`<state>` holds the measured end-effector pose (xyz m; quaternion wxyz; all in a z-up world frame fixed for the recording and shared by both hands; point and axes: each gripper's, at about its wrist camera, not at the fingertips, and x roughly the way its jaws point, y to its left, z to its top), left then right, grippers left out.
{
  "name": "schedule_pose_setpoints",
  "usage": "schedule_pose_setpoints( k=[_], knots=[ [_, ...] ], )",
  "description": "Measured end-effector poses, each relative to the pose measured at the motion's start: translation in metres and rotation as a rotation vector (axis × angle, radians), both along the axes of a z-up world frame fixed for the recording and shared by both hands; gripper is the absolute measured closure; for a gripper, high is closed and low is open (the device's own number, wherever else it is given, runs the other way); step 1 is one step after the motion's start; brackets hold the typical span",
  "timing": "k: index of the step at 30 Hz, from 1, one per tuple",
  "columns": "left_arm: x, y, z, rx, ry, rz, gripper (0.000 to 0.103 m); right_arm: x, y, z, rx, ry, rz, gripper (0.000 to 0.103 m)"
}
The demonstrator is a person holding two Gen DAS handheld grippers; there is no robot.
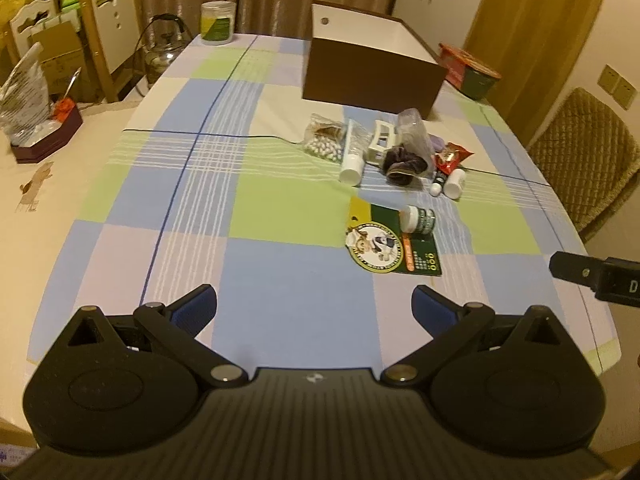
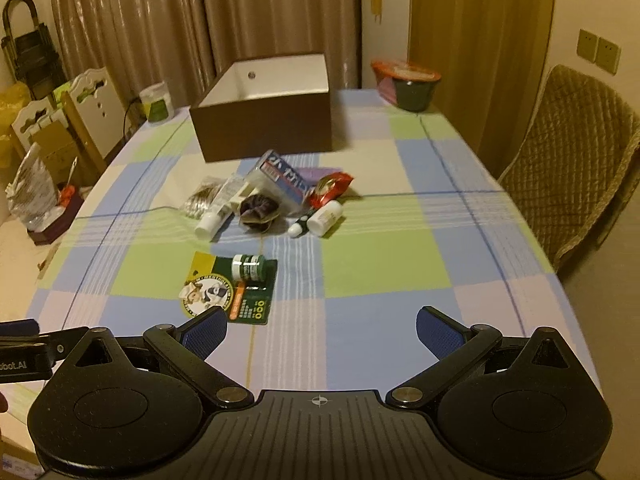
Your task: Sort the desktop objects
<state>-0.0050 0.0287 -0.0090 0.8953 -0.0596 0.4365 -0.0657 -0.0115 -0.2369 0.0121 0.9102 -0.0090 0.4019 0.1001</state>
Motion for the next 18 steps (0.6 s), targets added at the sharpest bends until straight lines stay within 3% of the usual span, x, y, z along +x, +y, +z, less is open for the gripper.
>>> schedule_pose_setpoints(
  k=[6, 11, 18],
  knots=[
    [0.004, -0.015, -0.005, -0.022, 0.023, -0.07, 0.001, 0.001, -0.011, 0.007, 0.008, -0.02, 0.037, 0.0],
    [0.012, -0.027, -0.007, -0.044, 0.025, -0.059, 0.001, 0.021, -0.015, 0.007, -0.017, -0.041, 0.111, 0.0],
    [0.04, -0.06, -0.015, 0.031, -0.001, 0.0, 0.002, 0.079, -0.036, -0.002, -0.02, -0.043, 0.251, 0.0]
  ],
)
